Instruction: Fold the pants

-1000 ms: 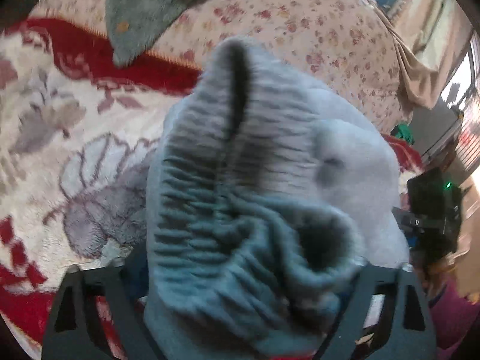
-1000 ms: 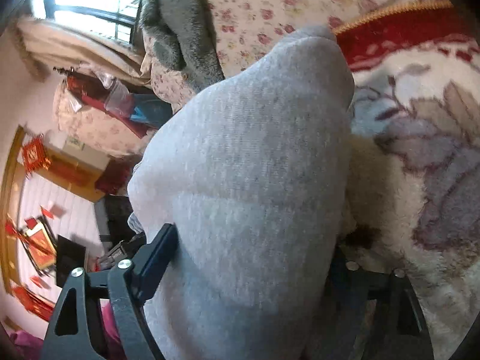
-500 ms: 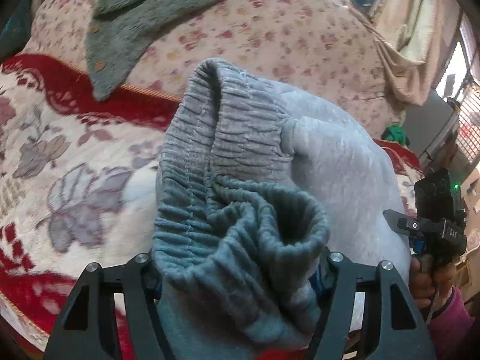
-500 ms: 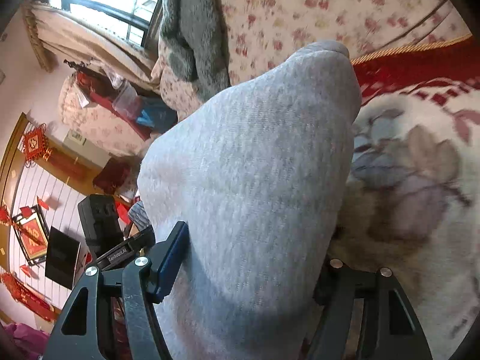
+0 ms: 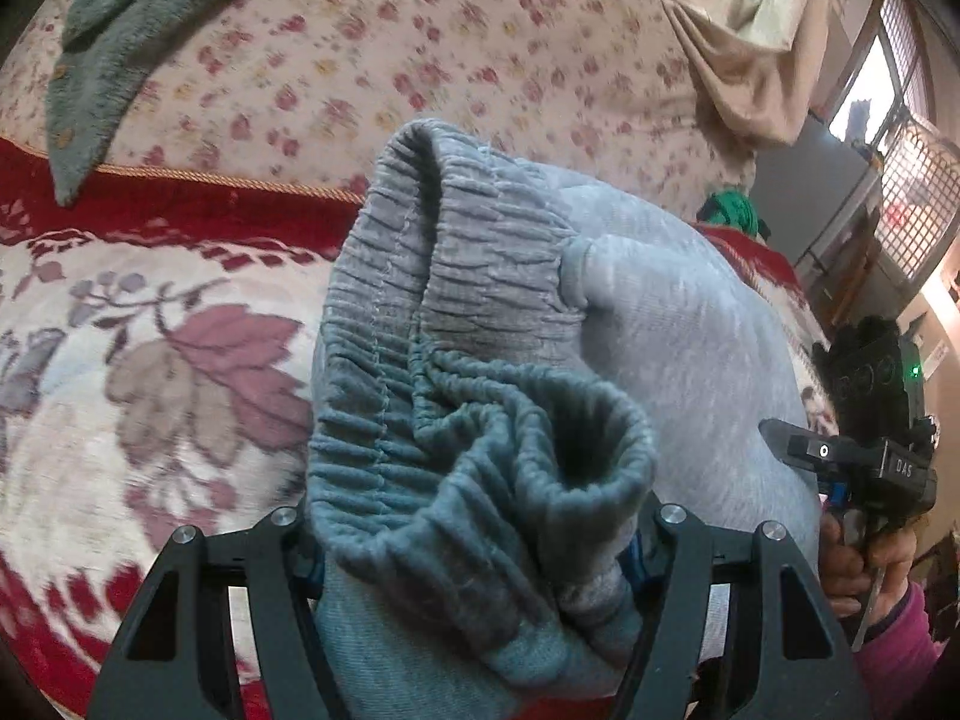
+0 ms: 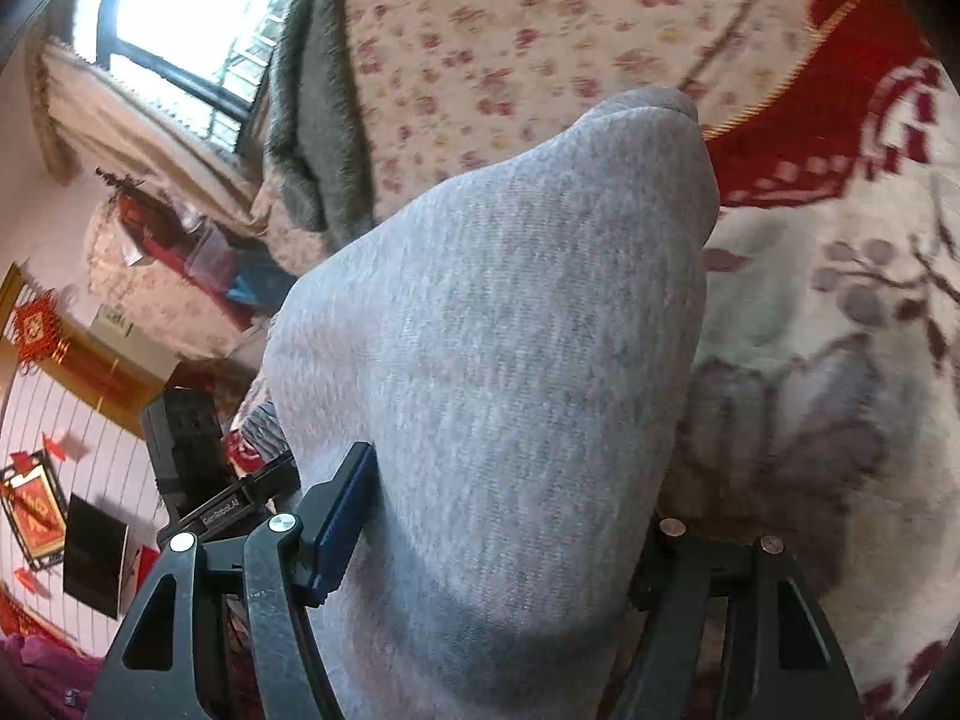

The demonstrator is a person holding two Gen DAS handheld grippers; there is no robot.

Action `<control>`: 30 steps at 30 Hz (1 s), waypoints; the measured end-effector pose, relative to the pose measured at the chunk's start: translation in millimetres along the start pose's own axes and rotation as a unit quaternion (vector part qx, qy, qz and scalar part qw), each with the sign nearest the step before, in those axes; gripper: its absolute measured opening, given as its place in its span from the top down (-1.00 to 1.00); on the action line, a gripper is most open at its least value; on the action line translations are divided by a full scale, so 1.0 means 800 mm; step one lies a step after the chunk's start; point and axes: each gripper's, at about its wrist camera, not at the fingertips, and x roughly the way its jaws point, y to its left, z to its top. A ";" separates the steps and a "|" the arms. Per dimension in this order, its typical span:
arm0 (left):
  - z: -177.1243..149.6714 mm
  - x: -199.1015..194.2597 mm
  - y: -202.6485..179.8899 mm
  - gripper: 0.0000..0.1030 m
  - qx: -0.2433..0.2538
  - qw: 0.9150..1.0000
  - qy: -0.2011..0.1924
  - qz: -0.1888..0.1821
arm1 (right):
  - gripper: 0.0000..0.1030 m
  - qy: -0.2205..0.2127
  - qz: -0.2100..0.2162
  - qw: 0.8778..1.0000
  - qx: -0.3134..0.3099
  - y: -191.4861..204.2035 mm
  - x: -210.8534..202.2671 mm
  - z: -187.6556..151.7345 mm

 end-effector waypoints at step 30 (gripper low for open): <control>-0.027 -0.080 -0.059 -0.70 0.083 0.980 -0.102 0.151 | -0.81 -0.073 -0.289 0.946 -0.128 0.095 -0.027 -0.041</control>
